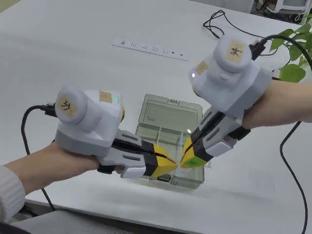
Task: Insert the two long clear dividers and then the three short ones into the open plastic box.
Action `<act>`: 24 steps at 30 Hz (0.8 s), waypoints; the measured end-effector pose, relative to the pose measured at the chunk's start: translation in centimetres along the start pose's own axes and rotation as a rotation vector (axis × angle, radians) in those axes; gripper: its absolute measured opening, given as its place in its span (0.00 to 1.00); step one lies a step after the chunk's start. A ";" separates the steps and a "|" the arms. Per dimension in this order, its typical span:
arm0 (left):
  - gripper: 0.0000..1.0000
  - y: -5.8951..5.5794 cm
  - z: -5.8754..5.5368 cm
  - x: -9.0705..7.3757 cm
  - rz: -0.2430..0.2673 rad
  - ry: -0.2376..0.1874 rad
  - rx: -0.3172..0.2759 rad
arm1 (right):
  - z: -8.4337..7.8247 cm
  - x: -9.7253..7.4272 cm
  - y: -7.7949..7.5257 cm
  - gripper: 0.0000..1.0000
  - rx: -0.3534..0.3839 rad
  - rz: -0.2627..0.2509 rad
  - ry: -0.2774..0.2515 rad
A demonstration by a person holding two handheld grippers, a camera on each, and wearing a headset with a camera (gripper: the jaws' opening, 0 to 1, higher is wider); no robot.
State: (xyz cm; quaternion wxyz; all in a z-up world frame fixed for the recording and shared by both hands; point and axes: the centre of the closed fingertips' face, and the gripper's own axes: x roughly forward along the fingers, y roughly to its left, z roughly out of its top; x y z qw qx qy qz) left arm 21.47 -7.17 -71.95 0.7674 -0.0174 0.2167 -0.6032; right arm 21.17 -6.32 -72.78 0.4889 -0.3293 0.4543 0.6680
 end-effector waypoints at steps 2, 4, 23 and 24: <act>0.00 0.2 0.1 -0.1 0.011 -0.007 -0.002 | 0.2 -0.1 -0.1 0.02 -0.013 -0.013 0.026; 0.00 0.6 0.1 -0.3 0.026 -0.011 0.000 | 0.3 -0.2 -0.1 0.02 -0.024 -0.033 0.048; 0.35 4.4 -0.9 -3.2 0.226 -0.031 -0.013 | -1.4 0.4 -3.9 0.02 0.023 -0.156 0.143; 0.38 4.6 -1.0 -3.4 0.241 -0.029 -0.013 | -1.3 0.4 -4.0 0.02 0.027 -0.153 0.141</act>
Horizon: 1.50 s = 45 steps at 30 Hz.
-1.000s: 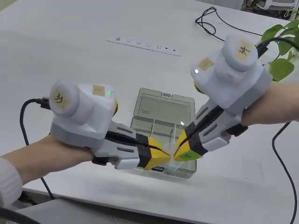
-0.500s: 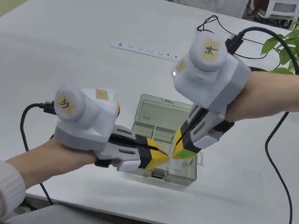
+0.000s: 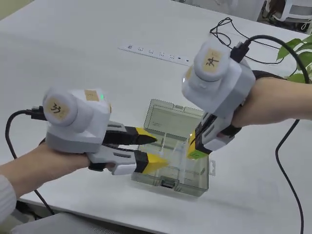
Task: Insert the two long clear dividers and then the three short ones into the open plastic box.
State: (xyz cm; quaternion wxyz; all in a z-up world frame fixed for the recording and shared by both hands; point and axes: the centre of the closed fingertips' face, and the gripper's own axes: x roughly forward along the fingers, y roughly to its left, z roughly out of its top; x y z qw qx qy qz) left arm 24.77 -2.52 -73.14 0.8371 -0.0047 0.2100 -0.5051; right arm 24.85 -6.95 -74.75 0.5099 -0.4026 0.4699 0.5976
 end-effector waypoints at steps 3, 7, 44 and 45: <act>0.51 0.9 -0.5 -0.3 0.040 0.011 0.010 | 0.2 0.0 -0.6 0.02 0.013 -0.014 -0.006; 0.71 1.9 -1.2 -0.8 0.096 0.023 0.015 | 0.5 0.4 -1.9 0.02 0.023 -0.033 -0.005; 0.95 2.1 -3.5 -1.9 0.156 0.041 -0.026 | 0.4 3.2 -3.6 0.02 0.028 -0.040 -0.018; 0.94 2.1 -3.5 -1.9 0.155 0.043 -0.025 | 0.5 3.2 -3.5 0.02 0.015 -0.042 -0.020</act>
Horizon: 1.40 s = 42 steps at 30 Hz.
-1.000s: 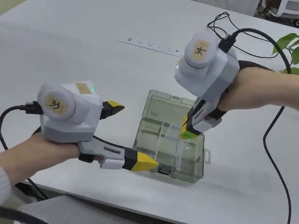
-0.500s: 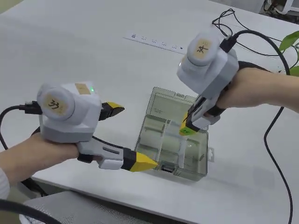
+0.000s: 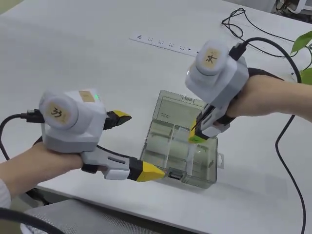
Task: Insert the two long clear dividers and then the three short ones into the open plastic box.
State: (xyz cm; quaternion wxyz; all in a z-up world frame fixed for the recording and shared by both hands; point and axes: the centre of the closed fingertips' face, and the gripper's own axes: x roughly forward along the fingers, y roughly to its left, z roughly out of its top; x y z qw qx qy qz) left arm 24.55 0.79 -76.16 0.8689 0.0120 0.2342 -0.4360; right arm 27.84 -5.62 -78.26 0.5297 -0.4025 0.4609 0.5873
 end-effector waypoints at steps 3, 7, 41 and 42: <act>0.94 -0.1 0.0 0.0 -0.001 0.001 -0.001 | 0.1 0.0 0.3 0.02 -0.015 -0.003 -0.003; 0.94 -0.1 0.0 0.0 -0.003 0.001 -0.002 | 0.1 0.0 0.4 0.02 -0.020 -0.004 -0.008; 0.92 -0.1 0.6 0.3 -0.004 0.000 -0.005 | -0.4 1.5 0.8 0.02 -0.069 -0.040 0.044; 0.92 -0.1 0.6 0.3 -0.003 0.001 -0.003 | -0.5 1.6 0.8 0.02 -0.068 -0.040 0.047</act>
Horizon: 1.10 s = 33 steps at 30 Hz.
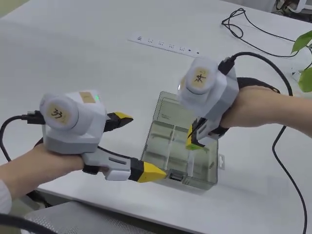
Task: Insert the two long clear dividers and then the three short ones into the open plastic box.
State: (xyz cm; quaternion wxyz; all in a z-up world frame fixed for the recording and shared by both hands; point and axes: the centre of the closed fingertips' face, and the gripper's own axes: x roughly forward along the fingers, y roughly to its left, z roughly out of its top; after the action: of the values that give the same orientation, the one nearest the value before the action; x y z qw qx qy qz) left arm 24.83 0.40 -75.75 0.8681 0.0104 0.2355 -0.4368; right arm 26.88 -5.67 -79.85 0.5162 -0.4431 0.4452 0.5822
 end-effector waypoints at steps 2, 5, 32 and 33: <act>0.93 0.0 0.1 0.0 0.000 -0.003 -0.001 | 0.0 0.3 0.1 0.02 0.008 0.000 0.006; 0.93 0.0 0.2 -0.1 0.001 -0.003 0.001 | -0.2 1.4 -0.4 0.02 0.014 -0.001 0.012; 0.92 -0.3 0.8 0.6 -0.012 -0.016 0.008 | -0.7 3.1 -0.7 0.01 0.040 -0.052 0.009; 0.92 -0.4 0.8 0.6 -0.014 -0.016 0.010 | -0.7 3.1 -0.7 0.01 0.029 -0.053 0.008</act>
State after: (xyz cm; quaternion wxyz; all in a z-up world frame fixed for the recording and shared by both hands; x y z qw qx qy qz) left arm 25.16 -0.48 -75.20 0.8667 0.0096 0.2267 -0.4442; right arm 27.38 -5.68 -83.06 0.5360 -0.4495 0.4439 0.5600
